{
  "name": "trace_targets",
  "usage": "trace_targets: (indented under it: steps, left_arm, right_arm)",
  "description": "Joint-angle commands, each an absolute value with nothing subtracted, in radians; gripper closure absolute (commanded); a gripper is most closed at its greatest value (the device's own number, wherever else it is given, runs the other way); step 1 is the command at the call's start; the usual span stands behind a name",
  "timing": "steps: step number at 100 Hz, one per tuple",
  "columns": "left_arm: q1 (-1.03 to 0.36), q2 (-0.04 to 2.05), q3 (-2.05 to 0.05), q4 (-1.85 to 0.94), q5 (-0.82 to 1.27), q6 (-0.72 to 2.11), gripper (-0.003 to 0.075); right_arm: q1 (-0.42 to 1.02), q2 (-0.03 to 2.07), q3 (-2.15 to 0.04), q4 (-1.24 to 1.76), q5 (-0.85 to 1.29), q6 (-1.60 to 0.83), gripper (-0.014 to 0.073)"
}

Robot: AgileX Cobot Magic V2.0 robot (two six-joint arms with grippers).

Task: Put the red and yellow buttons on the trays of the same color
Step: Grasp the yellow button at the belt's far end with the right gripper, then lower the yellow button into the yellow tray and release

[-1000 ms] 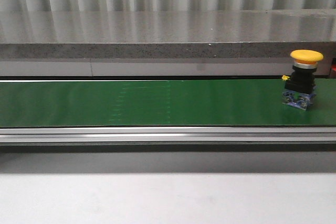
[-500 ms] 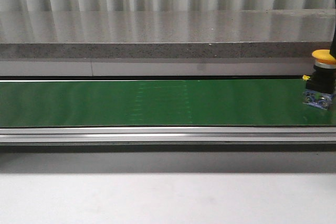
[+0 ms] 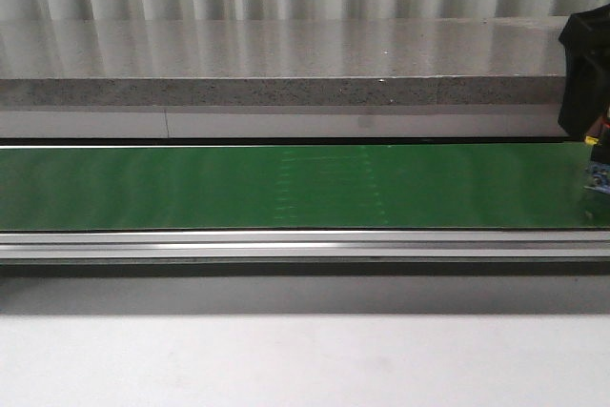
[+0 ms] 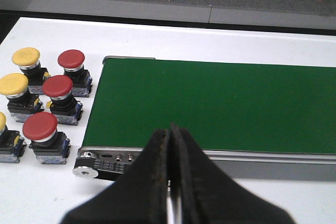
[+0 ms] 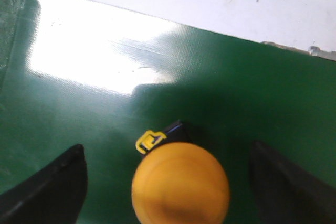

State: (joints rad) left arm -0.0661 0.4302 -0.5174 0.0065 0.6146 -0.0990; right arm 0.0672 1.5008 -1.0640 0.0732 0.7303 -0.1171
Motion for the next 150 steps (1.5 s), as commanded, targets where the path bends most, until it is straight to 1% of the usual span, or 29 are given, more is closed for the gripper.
trace_targets:
  steps: [1,7,12,14,19,35,51,63,77,89,103,117,150]
  left_arm:
    - [-0.073,0.433,-0.543,0.0,0.54,-0.101,0.074]
    - [-0.073,0.433,-0.543,0.0,0.54,-0.101,0.074]
    - [-0.073,0.433,-0.543,0.0,0.54,-0.101,0.074]
    - [-0.073,0.433,-0.543,0.0,0.54,-0.101,0.074]
    - [-0.073,0.433,-0.543,0.0,0.54,-0.101,0.074]
    - [-0.073,0.433,-0.543,0.0,0.54,-0.101,0.074]
    - [-0.073,0.433,-0.543,0.0,0.54,-0.101,0.074]
    - [-0.073,0.433,-0.543,0.0,0.54,-0.101,0.074]
    - [-0.073,0.433,-0.543,0.0,0.54,-0.101,0.074]
    - [-0.073,0.433,-0.543,0.0,0.54,-0.101,0.074]
    - [-0.073,0.433,-0.543,0.0,0.54,-0.101,0.074]
    - [-0.073,0.433,-0.543,0.0,0.54,-0.101,0.074]
    - [-0.073,0.433,-0.543,0.0,0.54,-0.101,0.074]
  right_arm:
    - [0.067,1.481,-1.088,0.076,0.693,-0.128,0.0124]
    - [0.067,1.482,-1.088,0.076,0.701,-0.128,0.0237]
    - [0.067,1.482,-1.088,0.076,0.708,-0.126,0.0308]
    - [0.066,1.482,-1.089,0.076,0.711,-0.125,0.033]
    - [0.06,1.482,-1.095,0.076,0.729,-0.114,0.0353]
    - [0.028,1.465,-1.133,0.076,0.813,-0.091,0.0354]
    - [-0.048,1.399,-1.148,0.076,0.86,-0.069,0.0356]
    - [-0.151,1.355,-1.148,0.076,0.886,-0.015,0.0356]
    - [-0.311,1.341,-1.148,0.076,0.882,0.053,0.0356]
    - [-0.439,1.341,-1.124,0.076,0.812,0.1,0.0356]
    - [-0.541,1.36,-1.082,0.076,0.732,0.133,0.0356]
    - [-0.59,1.402,-1.041,0.076,0.659,0.152,0.0356]
    - [-0.593,1.542,-1.02,0.076,0.596,0.154,0.0356]
